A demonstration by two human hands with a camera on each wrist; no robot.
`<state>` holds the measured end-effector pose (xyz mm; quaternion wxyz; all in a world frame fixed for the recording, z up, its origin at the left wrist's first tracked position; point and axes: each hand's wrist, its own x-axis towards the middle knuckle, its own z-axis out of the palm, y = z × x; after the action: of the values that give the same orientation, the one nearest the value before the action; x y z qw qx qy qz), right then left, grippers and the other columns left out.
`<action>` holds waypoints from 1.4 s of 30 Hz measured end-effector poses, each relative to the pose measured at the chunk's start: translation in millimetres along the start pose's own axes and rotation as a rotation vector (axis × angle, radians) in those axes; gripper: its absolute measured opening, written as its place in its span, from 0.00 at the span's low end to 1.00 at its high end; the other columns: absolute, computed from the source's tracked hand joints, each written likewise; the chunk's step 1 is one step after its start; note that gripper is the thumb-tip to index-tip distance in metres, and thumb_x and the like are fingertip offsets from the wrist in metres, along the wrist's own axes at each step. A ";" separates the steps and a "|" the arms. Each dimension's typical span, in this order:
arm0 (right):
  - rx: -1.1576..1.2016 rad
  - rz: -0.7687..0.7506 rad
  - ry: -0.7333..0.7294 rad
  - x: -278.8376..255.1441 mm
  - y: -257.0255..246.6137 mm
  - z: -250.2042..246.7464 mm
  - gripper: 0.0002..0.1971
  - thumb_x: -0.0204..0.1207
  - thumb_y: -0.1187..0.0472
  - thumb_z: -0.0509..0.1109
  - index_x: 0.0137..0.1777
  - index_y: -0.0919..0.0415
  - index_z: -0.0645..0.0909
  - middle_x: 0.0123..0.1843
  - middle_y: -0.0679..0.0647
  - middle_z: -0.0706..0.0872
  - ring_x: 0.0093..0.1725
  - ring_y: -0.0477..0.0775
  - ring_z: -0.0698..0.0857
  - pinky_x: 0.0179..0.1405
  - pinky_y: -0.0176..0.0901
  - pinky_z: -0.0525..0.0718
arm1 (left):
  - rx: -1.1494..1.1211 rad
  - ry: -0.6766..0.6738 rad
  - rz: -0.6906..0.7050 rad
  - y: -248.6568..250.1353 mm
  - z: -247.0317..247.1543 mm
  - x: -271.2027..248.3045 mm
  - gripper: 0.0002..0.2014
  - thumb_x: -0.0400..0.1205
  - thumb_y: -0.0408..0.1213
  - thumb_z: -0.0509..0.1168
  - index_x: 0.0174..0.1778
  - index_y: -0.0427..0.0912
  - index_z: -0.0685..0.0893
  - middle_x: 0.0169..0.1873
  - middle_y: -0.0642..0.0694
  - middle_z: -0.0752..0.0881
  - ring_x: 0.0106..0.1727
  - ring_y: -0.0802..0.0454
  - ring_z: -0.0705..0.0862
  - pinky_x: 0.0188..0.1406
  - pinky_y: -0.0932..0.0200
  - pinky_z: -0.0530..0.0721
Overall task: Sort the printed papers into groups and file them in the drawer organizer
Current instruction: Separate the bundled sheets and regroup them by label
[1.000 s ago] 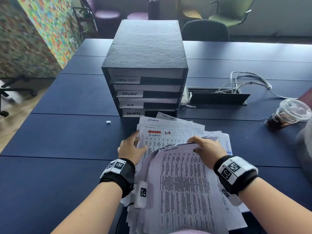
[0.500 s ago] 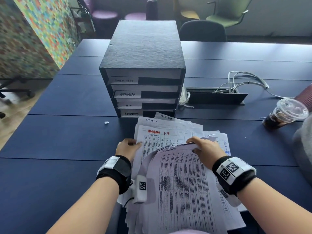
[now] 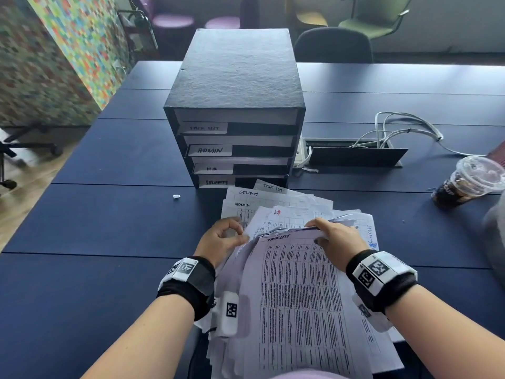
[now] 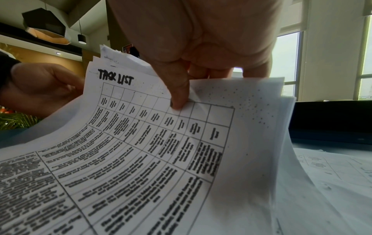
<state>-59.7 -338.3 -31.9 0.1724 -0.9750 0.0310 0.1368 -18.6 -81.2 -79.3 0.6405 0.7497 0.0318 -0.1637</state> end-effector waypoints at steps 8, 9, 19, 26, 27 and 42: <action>0.010 -0.007 0.006 1.7 3.4 1.1 0.15 0.81 0.62 0.61 0.64 0.44 0.73 0.53 0.48 0.86 0.49 0.52 0.82 0.58 0.50 0.78 | 0.219 0.312 -0.159 3.7 3.5 11.4 0.09 0.79 0.39 0.68 0.53 0.47 0.78 0.46 0.46 0.86 0.46 0.47 0.84 0.47 0.58 0.80; 0.008 -0.009 0.005 1.7 3.4 1.2 0.15 0.81 0.62 0.61 0.64 0.44 0.73 0.53 0.48 0.86 0.49 0.52 0.82 0.57 0.50 0.78 | 0.310 0.282 -0.169 1.1 3.9 14.4 0.15 0.76 0.40 0.70 0.58 0.48 0.77 0.51 0.45 0.85 0.53 0.45 0.83 0.54 0.56 0.81; 0.007 -0.003 0.001 3.0 4.8 2.7 0.14 0.81 0.61 0.61 0.63 0.43 0.73 0.54 0.49 0.86 0.49 0.53 0.82 0.57 0.48 0.78 | 0.271 0.305 -0.043 0.3 1.2 8.6 0.32 0.69 0.46 0.76 0.70 0.55 0.75 0.57 0.53 0.84 0.57 0.53 0.83 0.59 0.58 0.80; 0.006 0.003 0.014 2.2 2.3 1.6 0.14 0.81 0.61 0.61 0.64 0.44 0.73 0.54 0.49 0.86 0.49 0.53 0.82 0.57 0.48 0.77 | 0.389 0.413 0.181 1.9 7.4 1.2 0.06 0.74 0.39 0.74 0.46 0.45 0.91 0.49 0.53 0.79 0.55 0.52 0.80 0.53 0.61 0.78; 0.010 0.004 0.016 2.1 2.6 1.9 0.15 0.81 0.61 0.61 0.64 0.44 0.73 0.54 0.49 0.86 0.50 0.53 0.82 0.58 0.48 0.77 | 0.373 0.410 0.205 0.2 7.1 0.9 0.05 0.74 0.38 0.75 0.44 0.47 0.92 0.51 0.54 0.79 0.58 0.53 0.79 0.57 0.57 0.79; 0.057 0.033 0.016 -1.3 4.0 2.1 0.15 0.81 0.63 0.61 0.64 0.45 0.73 0.53 0.50 0.85 0.50 0.53 0.81 0.61 0.52 0.76 | 0.124 -0.095 -0.028 5.2 4.6 -2.8 0.18 0.56 0.62 0.79 0.38 0.60 0.91 0.73 0.41 0.75 0.80 0.42 0.63 0.80 0.40 0.59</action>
<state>-62.0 -341.2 -34.8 0.1976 -0.9701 0.0522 0.1308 -20.9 -86.1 -74.2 0.5913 0.7787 0.0019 -0.2096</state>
